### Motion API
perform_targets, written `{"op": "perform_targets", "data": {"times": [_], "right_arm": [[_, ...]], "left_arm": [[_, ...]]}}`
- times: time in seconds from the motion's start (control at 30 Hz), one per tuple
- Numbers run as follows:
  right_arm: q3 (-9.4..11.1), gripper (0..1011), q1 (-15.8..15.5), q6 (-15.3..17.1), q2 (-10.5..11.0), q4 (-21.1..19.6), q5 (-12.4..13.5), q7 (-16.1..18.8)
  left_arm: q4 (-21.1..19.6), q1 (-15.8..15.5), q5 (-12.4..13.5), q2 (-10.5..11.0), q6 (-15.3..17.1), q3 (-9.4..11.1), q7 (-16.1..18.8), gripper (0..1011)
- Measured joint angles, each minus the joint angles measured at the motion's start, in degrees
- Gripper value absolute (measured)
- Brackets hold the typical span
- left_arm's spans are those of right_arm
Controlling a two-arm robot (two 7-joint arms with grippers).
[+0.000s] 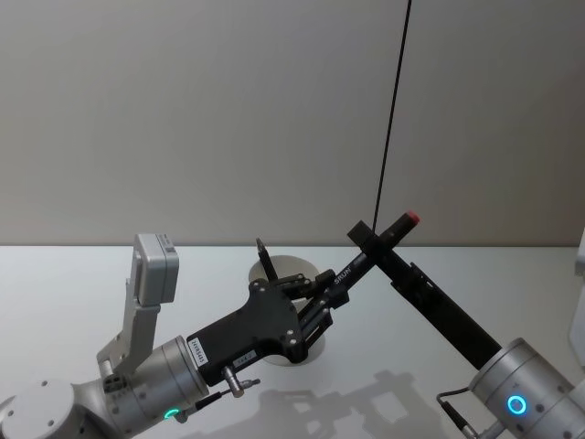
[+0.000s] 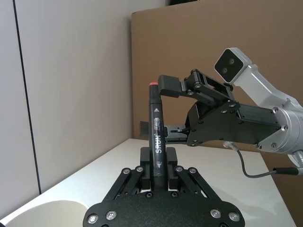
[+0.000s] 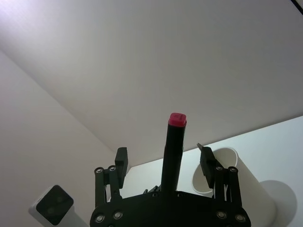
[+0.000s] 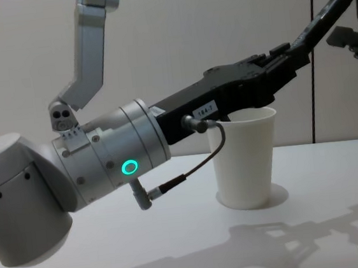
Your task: Place the pen into the pen holder.
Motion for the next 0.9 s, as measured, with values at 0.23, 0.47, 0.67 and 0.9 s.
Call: {"op": "perform_targets", "data": {"times": [0.23,0.47,0.67,0.9], "right_arm": [[-0.05,788,-0.03,-0.15,0.09,-0.16,0.12,0.0],[-0.09,594,-0.07,-0.2,0.14,-0.24,0.17,-0.02],[-0.09,392,-0.1,-0.24,0.17,-0.25,0.2,-0.07],[-0.09,201,-0.1,-0.29,0.21,-0.26,0.22,-0.11]], "left_arm": [[0.0,0.0,0.0,0.0,0.0,0.0,0.0,193],[0.0,0.0,0.0,0.0,0.0,0.0,0.0,194],[0.0,0.0,-0.02,0.0,0.0,0.0,-0.02,194],[-0.01,0.0,-0.02,0.0,-0.01,0.0,-0.07,192]]}}
